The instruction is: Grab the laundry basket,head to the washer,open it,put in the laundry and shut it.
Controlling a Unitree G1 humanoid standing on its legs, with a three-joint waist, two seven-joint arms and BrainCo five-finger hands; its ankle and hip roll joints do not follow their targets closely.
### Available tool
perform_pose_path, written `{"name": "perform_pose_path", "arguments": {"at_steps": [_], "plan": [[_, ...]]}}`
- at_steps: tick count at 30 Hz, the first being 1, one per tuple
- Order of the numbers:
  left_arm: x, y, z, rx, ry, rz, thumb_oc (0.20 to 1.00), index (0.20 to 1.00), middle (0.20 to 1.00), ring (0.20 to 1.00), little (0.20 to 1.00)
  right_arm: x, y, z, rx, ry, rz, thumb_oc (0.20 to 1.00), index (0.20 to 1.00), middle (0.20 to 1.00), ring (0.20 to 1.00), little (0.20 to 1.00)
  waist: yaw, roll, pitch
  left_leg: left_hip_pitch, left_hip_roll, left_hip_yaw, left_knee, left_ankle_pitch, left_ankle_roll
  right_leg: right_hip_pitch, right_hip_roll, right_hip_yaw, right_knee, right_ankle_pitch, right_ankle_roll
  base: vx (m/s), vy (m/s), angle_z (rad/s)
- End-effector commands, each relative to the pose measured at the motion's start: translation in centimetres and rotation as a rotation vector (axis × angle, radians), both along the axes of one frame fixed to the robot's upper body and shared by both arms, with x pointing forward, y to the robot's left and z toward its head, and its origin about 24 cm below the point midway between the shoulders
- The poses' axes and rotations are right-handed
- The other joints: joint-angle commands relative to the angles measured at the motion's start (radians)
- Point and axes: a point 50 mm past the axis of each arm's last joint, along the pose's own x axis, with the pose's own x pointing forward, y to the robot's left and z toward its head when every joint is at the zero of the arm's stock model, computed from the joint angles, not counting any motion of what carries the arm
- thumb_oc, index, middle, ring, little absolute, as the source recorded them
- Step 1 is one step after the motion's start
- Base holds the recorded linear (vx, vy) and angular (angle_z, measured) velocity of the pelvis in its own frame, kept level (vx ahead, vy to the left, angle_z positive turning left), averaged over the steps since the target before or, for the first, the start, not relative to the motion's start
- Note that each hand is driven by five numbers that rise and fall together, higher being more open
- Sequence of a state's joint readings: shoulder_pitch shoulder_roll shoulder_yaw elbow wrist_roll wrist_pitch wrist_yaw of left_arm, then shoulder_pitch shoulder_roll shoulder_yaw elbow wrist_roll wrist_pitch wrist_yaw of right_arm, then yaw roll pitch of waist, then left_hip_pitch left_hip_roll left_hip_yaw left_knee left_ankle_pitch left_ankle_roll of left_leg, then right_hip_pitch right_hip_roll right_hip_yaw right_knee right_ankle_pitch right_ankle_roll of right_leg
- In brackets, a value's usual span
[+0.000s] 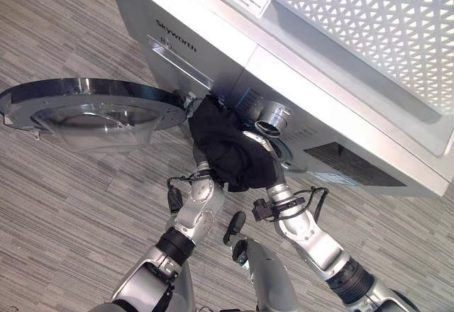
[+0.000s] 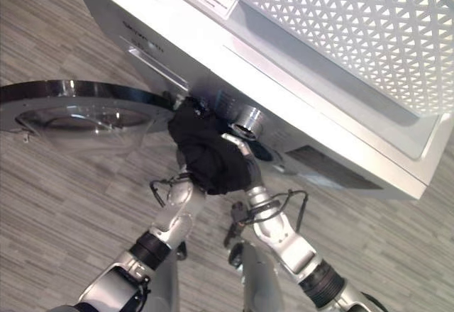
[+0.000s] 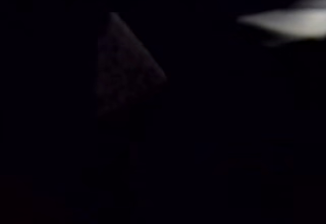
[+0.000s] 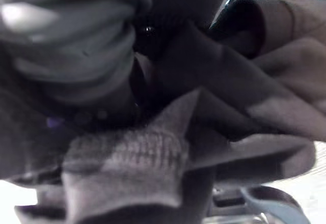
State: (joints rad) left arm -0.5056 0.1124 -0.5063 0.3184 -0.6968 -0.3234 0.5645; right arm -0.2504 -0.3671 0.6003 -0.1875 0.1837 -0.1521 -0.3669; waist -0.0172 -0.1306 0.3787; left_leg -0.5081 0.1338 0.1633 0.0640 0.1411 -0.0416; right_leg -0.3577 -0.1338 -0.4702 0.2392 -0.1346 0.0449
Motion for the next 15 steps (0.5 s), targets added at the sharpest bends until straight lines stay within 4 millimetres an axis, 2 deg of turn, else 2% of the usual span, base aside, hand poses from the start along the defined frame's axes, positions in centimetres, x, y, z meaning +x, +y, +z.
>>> {"name": "perform_pose_path", "arguments": {"at_steps": [1,5,6,7,8,9,12,13,14,15], "plan": [[-0.1,-2.0,3.6,-0.071,-0.18,-0.063,0.2,0.2,0.2,0.2,0.2,-1.2,-1.1,1.0,0.07,-0.051,0.006,0.2,0.2,0.2,0.2,0.2,0.0,0.005,-0.039,-0.003,-0.064,0.123,-0.066,-0.01,0.03,0.034,0.088,-0.019,0.095,-0.14,-0.062,0.0,0.0,0.0],[-0.2,-1.7,3.5,-0.079,-0.184,-0.057,0.2,0.2,0.2,0.2,0.2,-1.1,-1.3,0.6,0.082,-0.032,-0.01,0.2,0.2,0.2,0.2,0.2,0.001,0.008,-0.043,-0.006,-0.067,0.124,-0.067,-0.013,0.03,0.032,0.092,-0.016,0.088,-0.139,-0.062,0.0,0.0,0.0],[-0.2,-1.5,3.5,-0.07,-0.189,-0.05,0.2,0.2,0.2,0.2,0.2,-1.2,-1.3,0.2,0.091,-0.011,-0.003,0.247,0.247,0.247,0.247,0.247,0.002,0.007,-0.043,-0.008,-0.067,0.125,-0.065,-0.014,0.031,0.031,0.093,-0.017,0.09,-0.138,-0.061,0.0,0.0,0.0],[-0.3,-1.4,3.4,-0.064,-0.192,-0.046,0.2,0.2,0.2,0.2,0.2,-1.4,-1.4,-0.3,0.073,0.006,0.004,0.504,0.504,0.504,0.504,0.504,0.0,0.006,-0.043,-0.009,-0.066,0.124,-0.061,-0.015,0.031,0.031,0.093,-0.017,0.09,-0.139,-0.061,0.0,0.0,0.0],[-0.2,-1.3,3.5,-0.061,-0.195,-0.042,0.2,0.2,0.2,0.2,0.2,-1.5,-1.5,-0.6,0.059,0.014,0.005,0.639,0.639,0.639,0.639,0.639,0.0,0.005,-0.042,-0.01,-0.066,0.125,-0.061,-0.015,0.03,0.031,0.094,-0.019,0.09,-0.139,-0.061,0.0,0.0,0.0],[-0.2,-1.3,3.5,-0.063,-0.196,-0.04,0.2,0.2,0.2,0.2,0.2,-1.5,-1.6,-0.8,0.045,0.02,0.005,1.0,1.0,1.0,1.0,1.0,-0.001,0.006,-0.042,-0.012,-0.065,0.124,-0.06,-0.015,0.03,0.03,0.094,-0.02,0.091,-0.139,-0.062,0.0,0.0,0.0],[-0.1,-1.2,3.5,-0.06,-0.2,-0.028,0.2,0.2,0.2,0.2,0.2,-2.0,-2.5,-2.6,0.0,0.078,-0.015,1.0,1.0,1.0,1.0,1.0,-0.009,0.005,-0.039,-0.015,-0.065,0.124,-0.062,-0.012,0.029,0.023,0.095,-0.022,0.095,-0.139,-0.061,0.0,0.0,0.0],[-0.1,-1.2,3.5,-0.06,-0.2,-0.028,0.2,0.2,0.2,0.2,0.2,-2.0,-2.5,-2.6,0.0,0.078,-0.015,1.0,1.0,1.0,1.0,1.0,-0.009,0.005,-0.039,-0.015,-0.065,0.124,-0.062,-0.012,0.029,0.023,0.095,-0.022,0.095,-0.139,-0.061,0.0,0.0,0.0],[0.1,-0.8,3.4,-0.062,-0.196,-0.005,0.2,0.2,0.2,0.2,0.2,-2.5,-3.7,-4.0,-0.016,0.132,-0.066,1.0,1.0,1.0,1.0,1.0,-0.019,0.005,-0.039,-0.014,-0.067,0.128,-0.067,-0.015,0.031,0.02,0.092,-0.021,0.094,-0.135,-0.058,0.0,0.0,0.0],[0.1,-0.7,3.3,-0.063,-0.193,-0.001,0.2,0.2,0.2,0.2,0.2,-2.7,-4.3,-4.5,-0.031,0.146,-0.084,1.0,1.0,1.0,1.0,1.0,-0.023,0.005,-0.039,-0.015,-0.067,0.129,-0.066,-0.015,0.031,0.021,0.092,-0.02,0.093,-0.134,-0.057,0.02,0.031,-0.01]]}}
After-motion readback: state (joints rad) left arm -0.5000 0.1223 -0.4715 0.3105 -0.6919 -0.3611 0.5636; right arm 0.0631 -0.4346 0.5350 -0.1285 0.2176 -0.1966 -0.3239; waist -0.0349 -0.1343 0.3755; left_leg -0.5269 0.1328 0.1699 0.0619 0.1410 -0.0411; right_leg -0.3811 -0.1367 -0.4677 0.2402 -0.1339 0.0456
